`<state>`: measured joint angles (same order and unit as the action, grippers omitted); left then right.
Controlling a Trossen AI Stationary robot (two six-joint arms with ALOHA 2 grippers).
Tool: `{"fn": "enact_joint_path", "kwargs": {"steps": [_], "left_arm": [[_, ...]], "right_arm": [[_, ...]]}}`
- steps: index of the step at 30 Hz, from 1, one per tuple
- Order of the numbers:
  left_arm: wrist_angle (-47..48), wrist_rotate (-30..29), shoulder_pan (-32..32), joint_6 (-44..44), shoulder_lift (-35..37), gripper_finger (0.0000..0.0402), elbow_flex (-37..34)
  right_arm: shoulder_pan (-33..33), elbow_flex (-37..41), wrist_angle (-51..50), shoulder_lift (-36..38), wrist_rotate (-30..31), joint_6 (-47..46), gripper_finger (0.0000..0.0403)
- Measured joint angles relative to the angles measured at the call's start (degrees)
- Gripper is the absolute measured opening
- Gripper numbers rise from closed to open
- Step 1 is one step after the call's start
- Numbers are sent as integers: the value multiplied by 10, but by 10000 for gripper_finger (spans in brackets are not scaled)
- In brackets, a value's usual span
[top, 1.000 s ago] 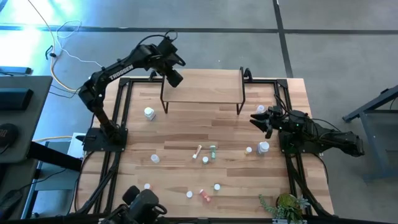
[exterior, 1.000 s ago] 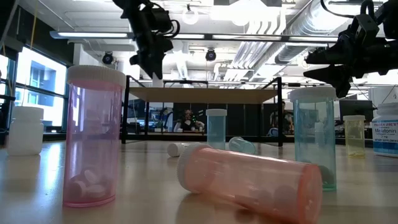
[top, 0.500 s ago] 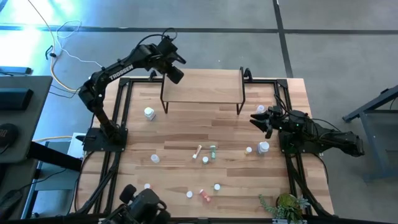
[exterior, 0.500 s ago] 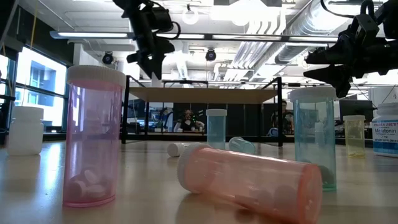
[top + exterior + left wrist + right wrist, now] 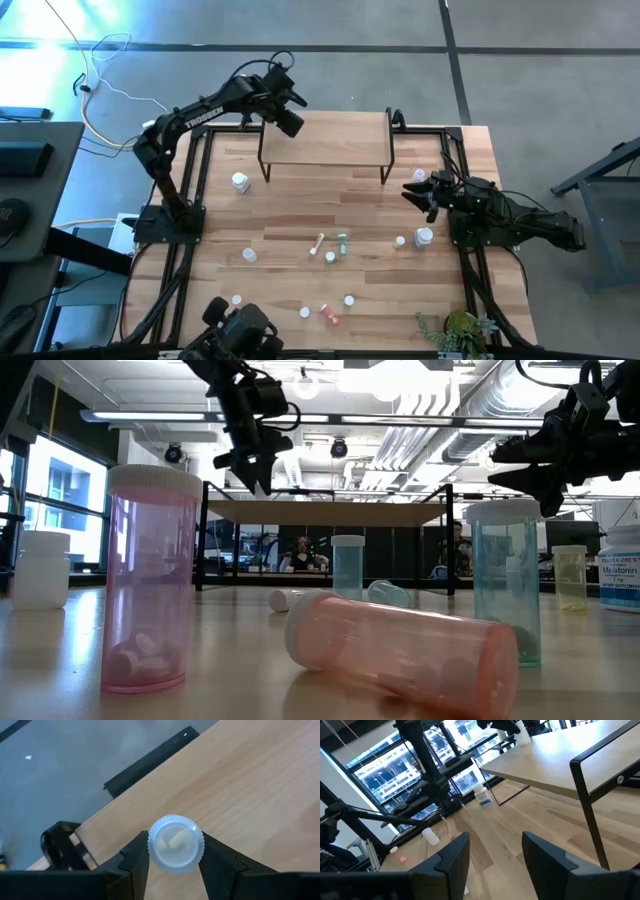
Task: Pick and place medicine bottles onto shelf by color
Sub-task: Put the top small white pill bottle on the shelf, then put the light yellow pill bottle on the shelf
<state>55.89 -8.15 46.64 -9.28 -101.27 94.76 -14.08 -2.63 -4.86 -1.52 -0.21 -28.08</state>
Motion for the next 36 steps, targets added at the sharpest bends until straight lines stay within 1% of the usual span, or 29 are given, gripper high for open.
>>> {"fn": "enact_joint_path", "kwargs": {"steps": [10,15,28,36], "left_arm": [[-4,-4,-2,-2,-1,136,0],[-4,-4,-2,-2,-1,154,0],[-4,1,-2,-10,-1,216,0],[-3,0,-2,-1,13,219,3]], "right_arm": [[0,0,0,0,0,0,172],[0,0,0,0,0,0,172],[0,0,0,0,0,0,172],[0,0,0,0,0,0,172]]}}
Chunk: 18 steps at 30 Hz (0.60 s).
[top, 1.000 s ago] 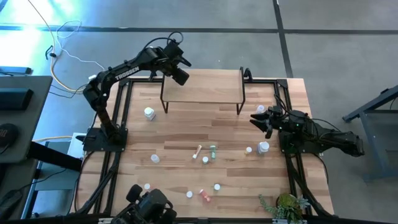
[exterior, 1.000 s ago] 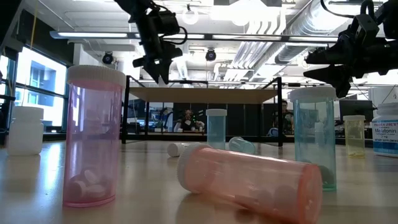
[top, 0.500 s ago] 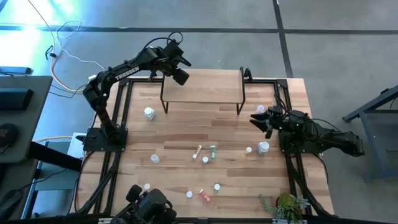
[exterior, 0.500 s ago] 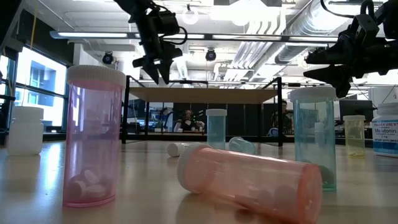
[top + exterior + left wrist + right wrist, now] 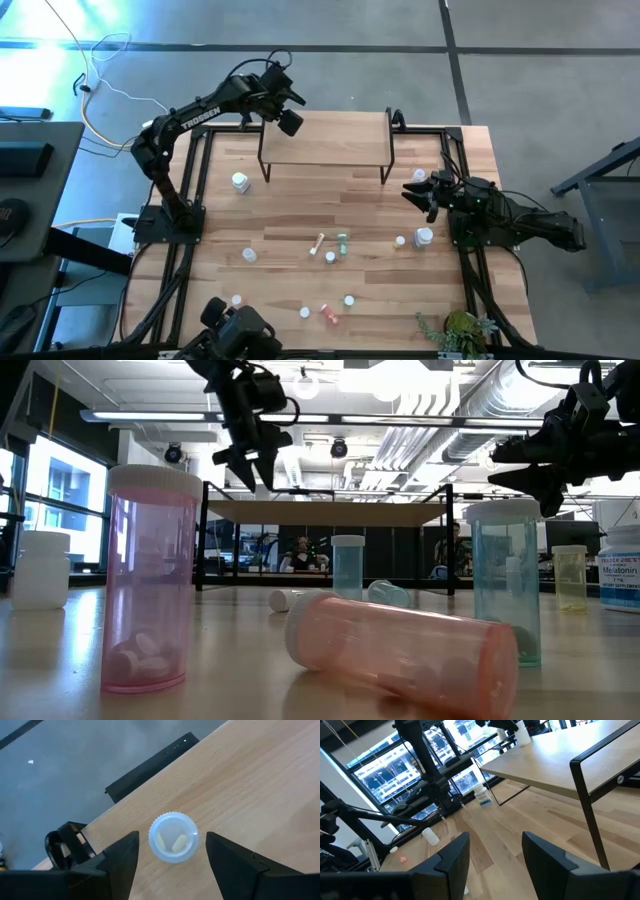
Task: Pick and place medicine bottles onto shelf by color
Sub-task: Put the light yellow pill bottle on the shelf
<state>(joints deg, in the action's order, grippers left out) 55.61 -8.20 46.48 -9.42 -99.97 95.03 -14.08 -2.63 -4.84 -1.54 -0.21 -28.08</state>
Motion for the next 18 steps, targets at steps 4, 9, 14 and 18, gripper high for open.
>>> {"fn": "enact_joint_path", "kwargs": {"steps": [4,9,14,18], "left_arm": [[7,1,0,1,0,219,26],[16,1,-2,16,1,220,68],[56,4,-8,39,1,219,114],[89,26,-13,60,7,218,133]], "right_arm": [[0,0,0,0,0,0,172],[0,0,0,0,0,0,172],[0,0,0,0,0,-32,172],[0,0,0,0,0,-59,172]]}}
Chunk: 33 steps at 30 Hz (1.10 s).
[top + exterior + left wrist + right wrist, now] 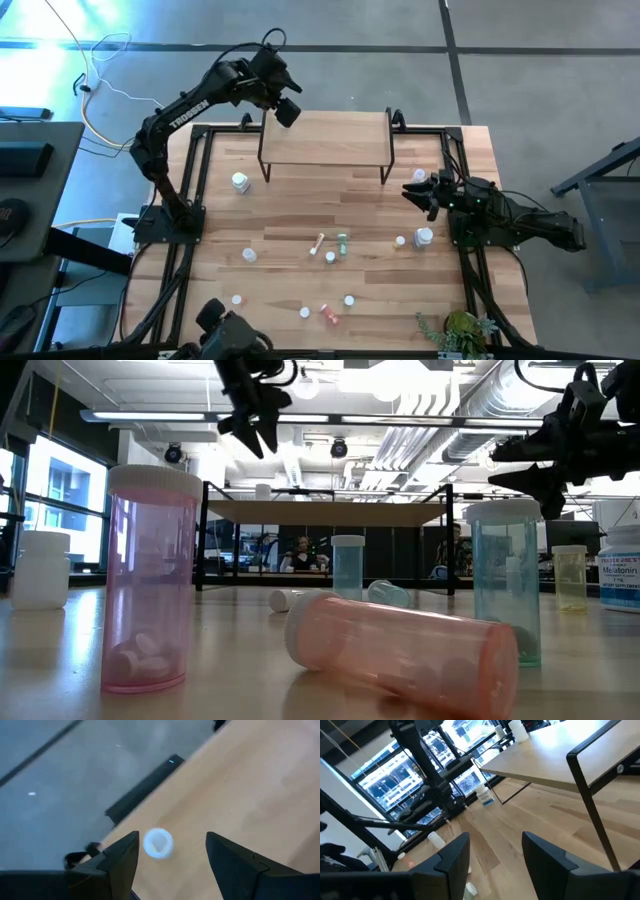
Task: Pick and place medicine bottles onto shelf by color
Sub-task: Put the light yellow pill bottle on the shelf
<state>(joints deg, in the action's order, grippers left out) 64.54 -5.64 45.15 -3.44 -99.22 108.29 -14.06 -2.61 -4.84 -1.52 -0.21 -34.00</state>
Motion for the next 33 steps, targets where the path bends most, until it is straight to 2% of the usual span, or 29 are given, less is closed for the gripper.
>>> {"fn": "enact_joint_path", "kwargs": {"steps": [3,7,17,23,29,33], "left_arm": [[19,45,-12,7,11,218,0],[13,70,-44,6,36,218,-31],[-136,71,-134,-64,140,217,-212],[-230,69,-178,-122,198,217,-316],[-358,70,-231,-168,244,217,-411],[-432,69,-261,-180,252,217,-449]], "right_arm": [[0,0,0,0,3,-34,172],[0,0,5,0,9,-75,172],[0,1,65,0,1,-84,172],[0,-34,53,-1,0,-44,172],[0,-108,-64,-4,0,18,172],[0,-166,-166,-25,-13,42,172]]}}
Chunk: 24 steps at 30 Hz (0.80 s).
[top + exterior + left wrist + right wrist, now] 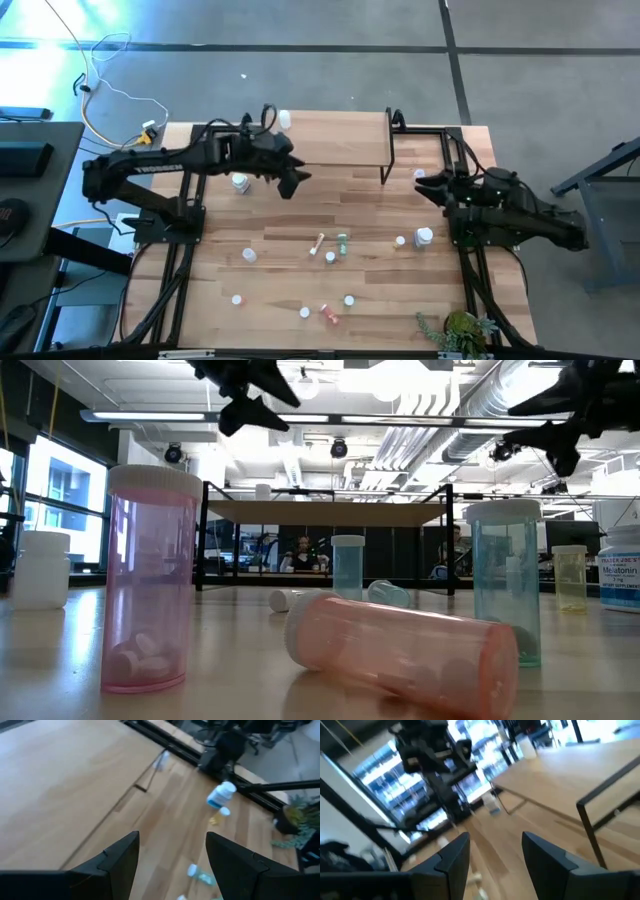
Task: Pick and place medicine bottles onto shelf by color
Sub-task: Put the light yellow pill bottle on the shelf
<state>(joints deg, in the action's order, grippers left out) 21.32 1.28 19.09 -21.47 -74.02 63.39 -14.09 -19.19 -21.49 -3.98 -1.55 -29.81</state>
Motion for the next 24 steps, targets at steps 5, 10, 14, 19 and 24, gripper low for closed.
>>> {"fn": "enact_joint_path", "kwargs": {"steps": [5,10,14,19,24], "left_arm": [[-28,1,-14,0,0,217,-9],[-40,0,-9,-6,0,217,-9],[-45,0,-1,-9,0,217,-9],[-45,0,1,-4,0,217,-9],[-45,0,1,0,0,217,-9]], "right_arm": [[0,-72,-95,-52,-26,32,172],[0,-143,-175,-126,-49,79,172],[0,-196,-238,-193,-61,116,172],[23,-242,-316,-276,-63,153,172],[73,-259,-339,-348,-63,154,172]]}}
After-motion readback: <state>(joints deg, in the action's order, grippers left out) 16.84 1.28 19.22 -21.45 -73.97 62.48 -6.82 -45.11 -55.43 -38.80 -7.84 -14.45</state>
